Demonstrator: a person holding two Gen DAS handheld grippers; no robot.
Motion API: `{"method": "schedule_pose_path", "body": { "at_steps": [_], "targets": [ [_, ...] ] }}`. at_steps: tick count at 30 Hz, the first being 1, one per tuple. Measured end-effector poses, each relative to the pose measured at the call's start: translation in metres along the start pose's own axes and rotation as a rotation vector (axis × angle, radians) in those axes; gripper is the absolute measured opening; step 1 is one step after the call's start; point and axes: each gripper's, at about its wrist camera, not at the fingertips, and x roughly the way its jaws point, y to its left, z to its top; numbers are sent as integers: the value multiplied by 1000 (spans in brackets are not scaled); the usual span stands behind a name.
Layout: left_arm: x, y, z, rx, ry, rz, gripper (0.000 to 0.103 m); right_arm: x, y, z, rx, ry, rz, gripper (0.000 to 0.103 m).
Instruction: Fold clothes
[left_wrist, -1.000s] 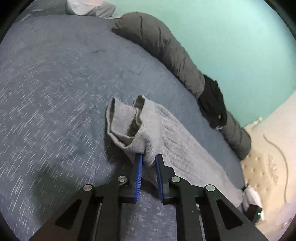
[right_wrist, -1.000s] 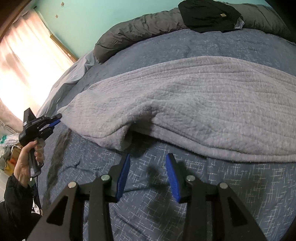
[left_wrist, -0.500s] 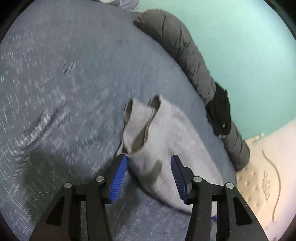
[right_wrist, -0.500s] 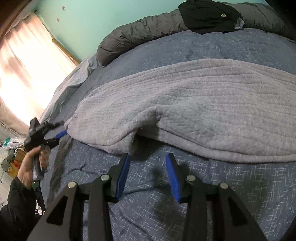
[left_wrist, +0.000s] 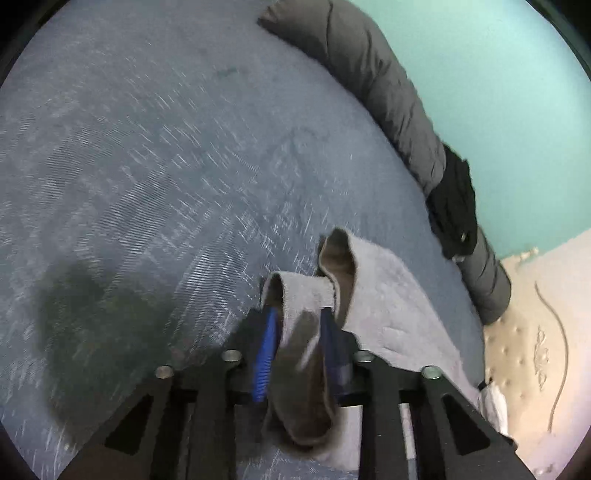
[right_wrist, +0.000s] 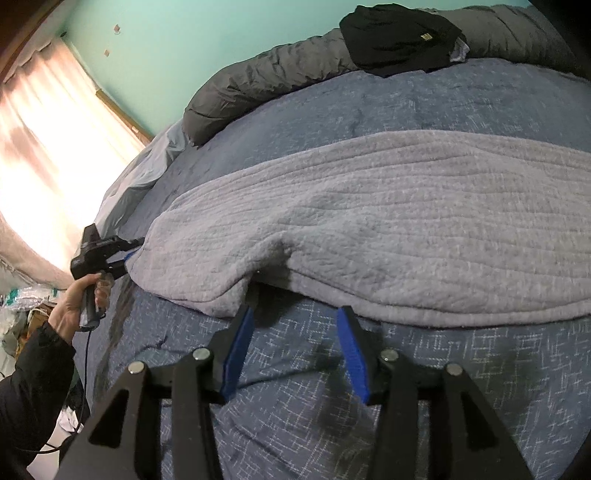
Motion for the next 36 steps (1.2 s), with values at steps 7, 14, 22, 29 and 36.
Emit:
{"method": "schedule_pose_path", "body": {
  "at_steps": [7,14,22,29,36],
  "targets": [
    [3,-25,15,86,-25,-24,2,-4,0,-1,-10,-1,6,48],
    [14,-48,42,124,-10,31,3,-9,-5,-3,14,-15,6,48],
    [9,-45,47,70,-17,67,27,-16,-3,-4,10,-21,12,48],
    [22,-81,42,164,51,16,49,-21,-6,-7,48,-37,20,48],
    [38,-64,29,109,101,-2,30,-34,-3,-7,23,-43,16,48]
  ]
}}
